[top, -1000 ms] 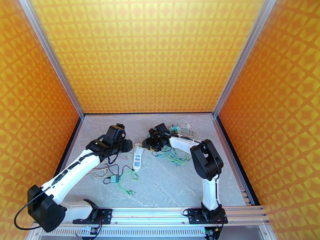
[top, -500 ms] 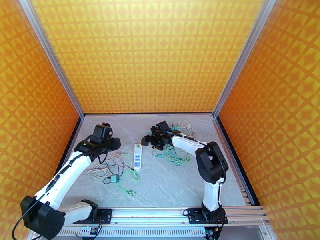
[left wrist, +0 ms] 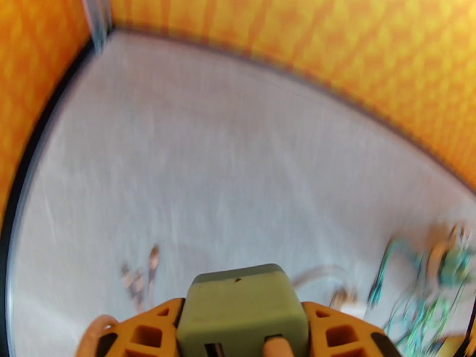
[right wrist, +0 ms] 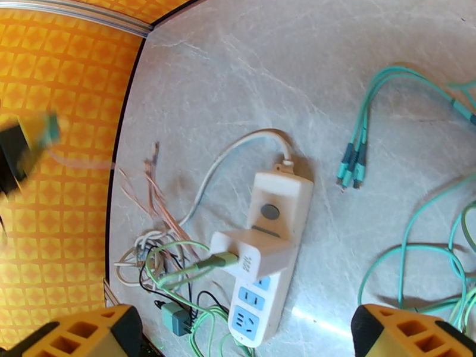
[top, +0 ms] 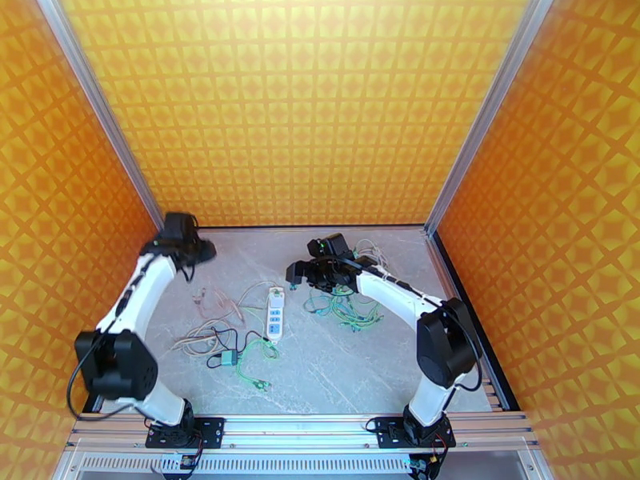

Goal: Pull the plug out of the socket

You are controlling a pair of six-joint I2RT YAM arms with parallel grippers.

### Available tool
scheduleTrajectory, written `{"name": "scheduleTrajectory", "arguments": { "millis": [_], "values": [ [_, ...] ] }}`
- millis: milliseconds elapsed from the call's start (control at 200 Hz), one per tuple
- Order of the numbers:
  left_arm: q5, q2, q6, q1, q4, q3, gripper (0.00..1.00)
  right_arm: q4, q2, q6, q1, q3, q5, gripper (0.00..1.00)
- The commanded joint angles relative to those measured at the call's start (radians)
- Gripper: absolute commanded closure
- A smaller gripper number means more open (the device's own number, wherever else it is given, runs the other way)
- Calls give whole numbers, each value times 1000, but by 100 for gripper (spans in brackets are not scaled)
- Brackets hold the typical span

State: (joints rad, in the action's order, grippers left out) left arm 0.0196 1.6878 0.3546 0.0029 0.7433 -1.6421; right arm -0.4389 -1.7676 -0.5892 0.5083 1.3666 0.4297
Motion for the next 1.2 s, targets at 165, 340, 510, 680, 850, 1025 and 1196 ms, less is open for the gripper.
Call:
{"name": "scheduleTrajectory", "arguments": {
  "millis": [165, 340, 510, 680, 850, 1025, 1196],
  "values": [
    [109, 196, -11, 30, -7, -133, 64, -11, 43, -16, -5, -58, -43, 2],
    [143, 282, 31, 41, -40, -101, 63, -12, 42, -19, -5, -53, -46, 1],
    [146, 301, 58, 41, -66, -35, 60, -15, 33, -21, -6, -44, -42, 1],
    [149, 261, 79, 42, -99, 96, 45, 2, 24, -33, -5, -41, -32, 1],
    [155, 198, 104, 41, -145, 257, 41, 6, 2, -39, -5, -22, -15, 2],
    [157, 121, 117, 42, -157, 340, 31, 4, -15, -41, -5, -3, 1, 2],
    [161, 25, 137, 41, -160, 391, 21, 5, -29, -46, -3, 9, 5, 2]
  ]
}}
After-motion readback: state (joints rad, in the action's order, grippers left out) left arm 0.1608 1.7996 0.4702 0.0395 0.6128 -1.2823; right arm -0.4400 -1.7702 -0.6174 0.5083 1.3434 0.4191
